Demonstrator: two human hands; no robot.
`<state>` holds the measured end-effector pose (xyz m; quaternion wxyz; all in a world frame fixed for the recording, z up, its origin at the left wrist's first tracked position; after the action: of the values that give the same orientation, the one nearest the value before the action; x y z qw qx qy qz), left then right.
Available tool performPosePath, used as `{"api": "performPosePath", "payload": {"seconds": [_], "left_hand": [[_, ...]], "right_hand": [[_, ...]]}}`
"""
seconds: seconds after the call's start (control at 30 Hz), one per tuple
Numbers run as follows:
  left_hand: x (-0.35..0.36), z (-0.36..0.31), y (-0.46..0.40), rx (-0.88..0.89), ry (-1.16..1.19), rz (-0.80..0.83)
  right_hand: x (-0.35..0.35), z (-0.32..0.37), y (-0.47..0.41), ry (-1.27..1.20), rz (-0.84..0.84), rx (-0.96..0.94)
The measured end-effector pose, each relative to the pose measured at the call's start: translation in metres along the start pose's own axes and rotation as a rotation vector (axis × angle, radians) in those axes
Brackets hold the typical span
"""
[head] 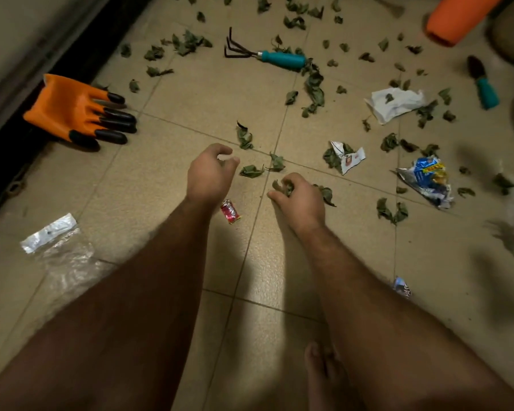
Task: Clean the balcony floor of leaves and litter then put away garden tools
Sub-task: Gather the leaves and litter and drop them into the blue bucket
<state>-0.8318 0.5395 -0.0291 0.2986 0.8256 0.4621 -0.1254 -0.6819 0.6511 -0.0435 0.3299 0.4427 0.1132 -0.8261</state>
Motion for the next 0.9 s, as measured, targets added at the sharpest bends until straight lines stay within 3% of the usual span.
{"api": "performPosePath", "payload": {"seconds": [0.13,0.53,0.63,0.73,0.9], "left_hand": [[0.009,-0.013,-0.008,0.162,-0.318,0.020],[0.048,-0.008,-0.006,0.110,-0.675,0.064],[0.050,-0.015,-0.004,0.116,-0.667,0.065],[0.053,-0.030,0.002,0.106,-0.512,0.057],[0.058,-0.051,0.017,0.118,-0.296,0.040]], "right_hand": [[0.007,0.002,-0.004,0.149,0.031,-0.061],[-0.036,-0.019,0.001,-0.547,-0.208,0.173],[-0.051,-0.031,0.002,-0.588,-0.299,0.204],[-0.067,-0.049,0.006,-0.581,-0.398,0.278],[-0.065,-0.069,0.012,-0.353,-0.274,0.248]]}}
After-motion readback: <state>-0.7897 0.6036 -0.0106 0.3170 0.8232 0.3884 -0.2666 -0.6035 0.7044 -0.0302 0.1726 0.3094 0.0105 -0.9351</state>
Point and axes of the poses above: each hand's wrist, its own y-axis away from the middle knuckle, its own x-axis out of the palm, z = x × y, the point moved 2 cm from there along -y, towards the middle knuckle, and after that the axes turned 11 degrees about -x, right-handed, at the moved point
